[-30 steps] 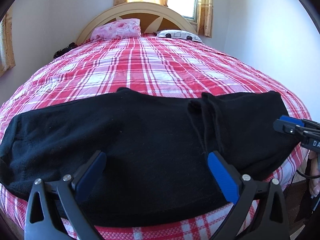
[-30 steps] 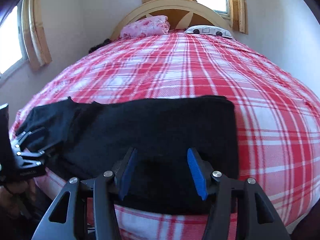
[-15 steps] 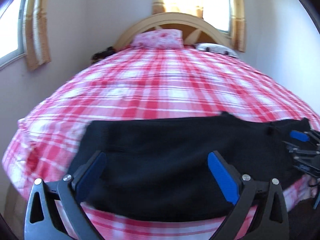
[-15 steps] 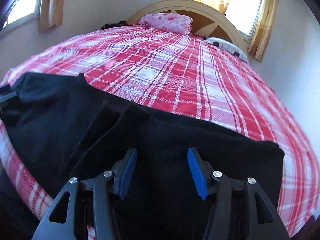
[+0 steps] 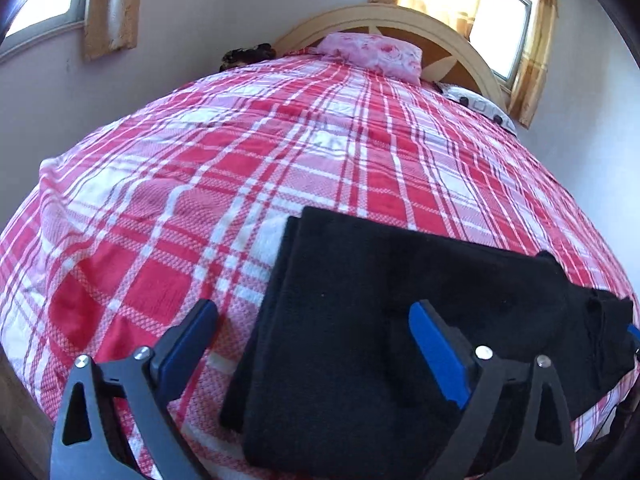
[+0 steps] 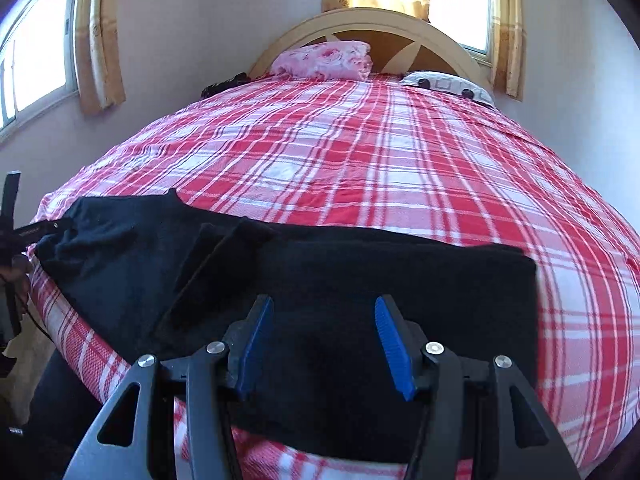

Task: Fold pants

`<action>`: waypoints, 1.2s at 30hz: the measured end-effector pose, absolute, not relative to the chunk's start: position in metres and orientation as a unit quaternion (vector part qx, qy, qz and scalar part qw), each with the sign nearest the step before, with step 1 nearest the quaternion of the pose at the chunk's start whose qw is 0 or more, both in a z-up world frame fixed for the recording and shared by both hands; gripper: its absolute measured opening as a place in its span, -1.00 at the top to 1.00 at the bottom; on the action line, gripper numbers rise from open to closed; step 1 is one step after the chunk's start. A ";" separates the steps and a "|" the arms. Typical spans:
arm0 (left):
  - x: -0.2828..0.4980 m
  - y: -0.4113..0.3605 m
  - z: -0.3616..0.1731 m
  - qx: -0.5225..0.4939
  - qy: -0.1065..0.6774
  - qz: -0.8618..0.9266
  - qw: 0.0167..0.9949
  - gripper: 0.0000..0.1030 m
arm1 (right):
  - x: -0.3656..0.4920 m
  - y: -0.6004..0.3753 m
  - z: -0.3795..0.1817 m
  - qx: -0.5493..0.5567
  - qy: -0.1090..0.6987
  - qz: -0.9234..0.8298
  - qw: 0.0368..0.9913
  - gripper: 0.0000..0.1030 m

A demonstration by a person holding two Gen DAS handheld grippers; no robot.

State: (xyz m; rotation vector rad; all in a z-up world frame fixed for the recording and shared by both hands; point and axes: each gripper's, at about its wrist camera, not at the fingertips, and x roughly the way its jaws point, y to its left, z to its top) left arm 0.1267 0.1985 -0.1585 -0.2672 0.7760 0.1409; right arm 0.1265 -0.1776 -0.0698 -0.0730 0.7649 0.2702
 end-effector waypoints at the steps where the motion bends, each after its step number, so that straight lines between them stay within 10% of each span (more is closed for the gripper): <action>1: 0.127 0.197 -0.159 -0.130 0.378 0.065 0.914 -0.90 | 0.124 -0.186 -0.068 -0.028 0.369 0.127 0.920 -0.06; 13: 0.125 0.191 -0.150 -0.119 0.395 0.031 0.910 0.53 | 0.114 -0.229 -0.079 0.019 0.366 0.118 0.923 -0.07; 36: 0.100 0.086 -0.027 -0.191 0.298 -0.137 0.925 0.57 | 0.116 -0.305 -0.066 0.098 0.316 0.037 0.943 -0.07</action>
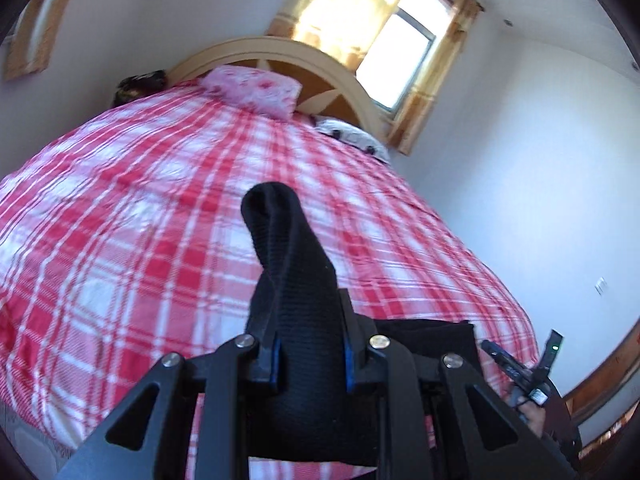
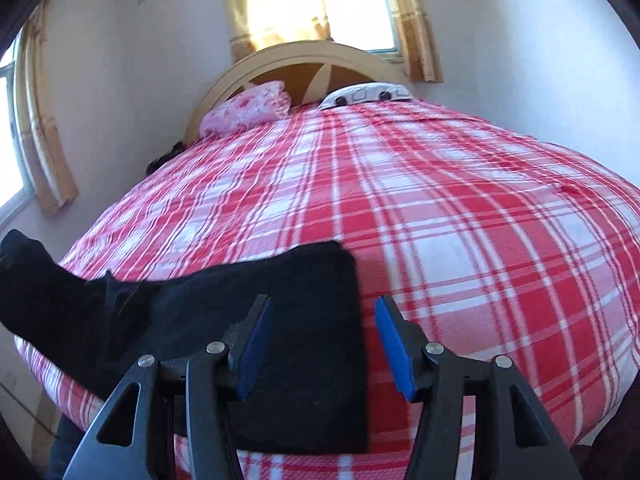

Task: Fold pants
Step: 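Grasp the pants end with the left gripper and lift it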

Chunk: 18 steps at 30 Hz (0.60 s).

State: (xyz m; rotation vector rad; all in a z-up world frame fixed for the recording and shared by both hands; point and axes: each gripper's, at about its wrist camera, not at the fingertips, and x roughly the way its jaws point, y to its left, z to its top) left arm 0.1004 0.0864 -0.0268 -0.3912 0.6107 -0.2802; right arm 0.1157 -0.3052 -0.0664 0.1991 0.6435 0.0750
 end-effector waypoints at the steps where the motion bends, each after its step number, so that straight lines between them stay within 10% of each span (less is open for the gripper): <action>1: 0.103 0.075 -0.021 -0.182 0.296 -0.147 0.926 0.57 | 0.116 -0.313 -0.067 0.109 0.312 0.028 0.944 -0.07; 18: 0.162 -0.117 -0.025 -0.075 0.366 -0.258 0.891 0.57 | 0.120 -0.406 -0.093 0.296 0.300 -0.063 0.905 -0.07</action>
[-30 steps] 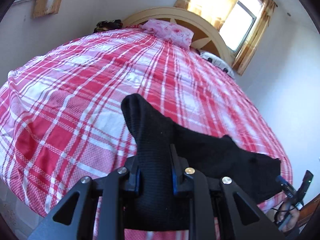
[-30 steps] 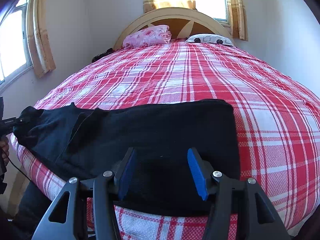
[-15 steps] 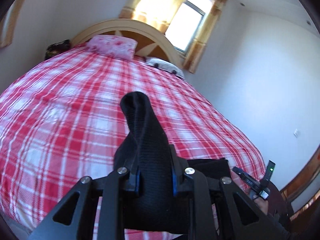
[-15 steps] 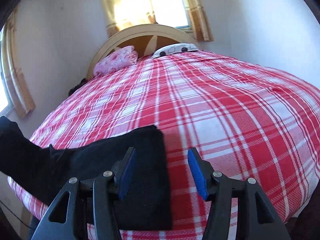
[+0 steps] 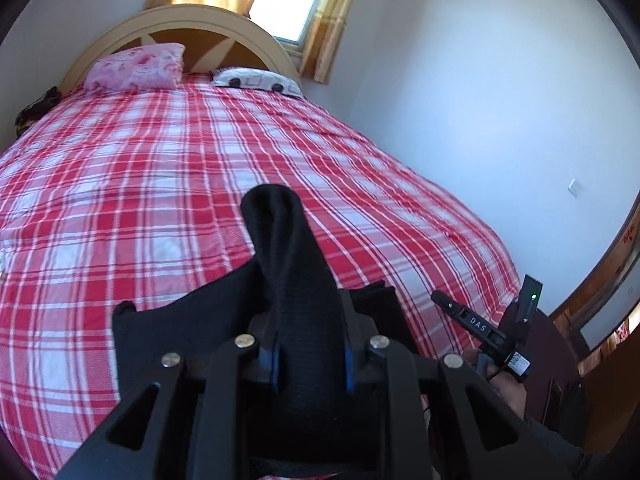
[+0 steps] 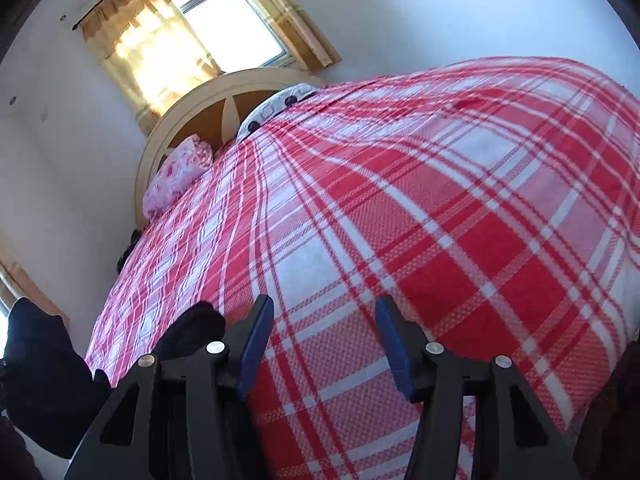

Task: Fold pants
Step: 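Grasp the pants end with the left gripper and lift it, then fold the held end over the pants with the left gripper and release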

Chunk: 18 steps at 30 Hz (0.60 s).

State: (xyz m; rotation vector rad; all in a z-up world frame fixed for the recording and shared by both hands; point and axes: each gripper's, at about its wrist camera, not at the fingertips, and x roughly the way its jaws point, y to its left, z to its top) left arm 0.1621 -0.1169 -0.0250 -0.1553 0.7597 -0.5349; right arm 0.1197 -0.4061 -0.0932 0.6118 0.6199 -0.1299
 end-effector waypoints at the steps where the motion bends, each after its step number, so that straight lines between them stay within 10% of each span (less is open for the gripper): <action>1: 0.164 -0.123 -0.027 -0.071 0.369 -0.260 0.889 0.57 | 0.119 -0.406 -0.092 0.296 0.298 -0.063 0.905 -0.07; 14: 0.179 -0.213 -0.084 0.019 0.418 -0.266 0.869 0.52 | 0.121 -0.408 -0.090 0.300 0.290 -0.062 0.907 -0.07; 18: 0.168 -0.235 -0.088 0.038 0.409 -0.284 0.866 -0.08 | 0.122 -0.406 -0.089 0.296 0.289 -0.061 0.909 -0.07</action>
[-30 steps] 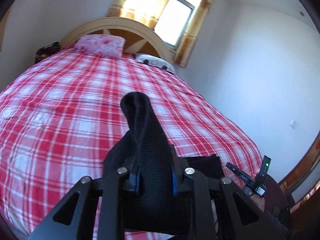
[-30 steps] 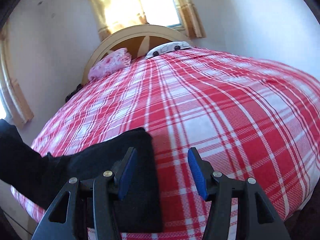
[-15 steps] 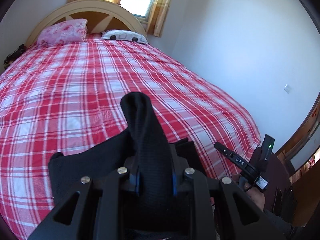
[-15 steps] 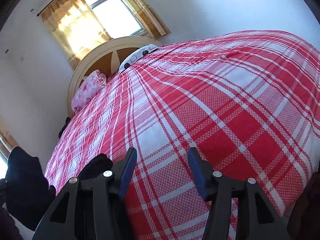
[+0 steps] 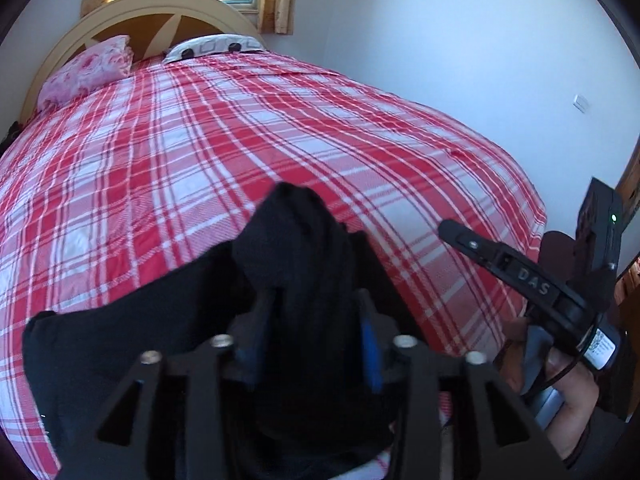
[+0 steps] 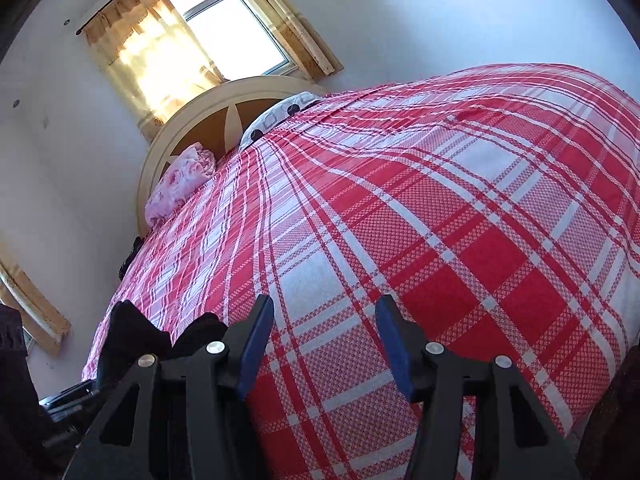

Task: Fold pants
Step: 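Fold the held end over the pants with the left gripper and release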

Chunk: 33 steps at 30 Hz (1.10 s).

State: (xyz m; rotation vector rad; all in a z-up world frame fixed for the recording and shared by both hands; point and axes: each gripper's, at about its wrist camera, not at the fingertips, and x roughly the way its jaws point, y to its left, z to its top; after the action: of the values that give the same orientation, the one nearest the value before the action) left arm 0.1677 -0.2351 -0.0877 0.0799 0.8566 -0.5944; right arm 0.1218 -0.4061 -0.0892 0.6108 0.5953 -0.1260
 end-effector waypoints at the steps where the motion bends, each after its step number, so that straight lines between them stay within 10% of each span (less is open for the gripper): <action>1: 0.163 -0.239 -0.086 0.042 0.402 -0.295 0.866 -0.11 | 0.122 -0.406 -0.089 0.294 0.287 -0.061 0.909 -0.07; 23: 0.113 -0.080 -0.101 -0.017 0.319 -0.132 0.938 -0.67 | 0.094 -0.278 -0.047 0.075 0.330 0.073 0.938 -0.06; 27: 0.117 -0.073 -0.115 -0.038 0.337 -0.139 0.930 -0.75 | 0.091 -0.284 -0.069 0.073 0.360 0.056 0.928 0.60; 33: 0.124 -0.061 -0.140 -0.062 0.368 -0.126 0.919 -0.90 | 0.092 -0.314 -0.082 0.113 0.379 0.047 0.917 0.65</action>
State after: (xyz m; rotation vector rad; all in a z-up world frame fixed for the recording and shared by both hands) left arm 0.1237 -0.0612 -0.1404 -0.1279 0.7571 -0.2587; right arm 0.0921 -0.3139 -0.0821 0.2330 0.7786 0.0964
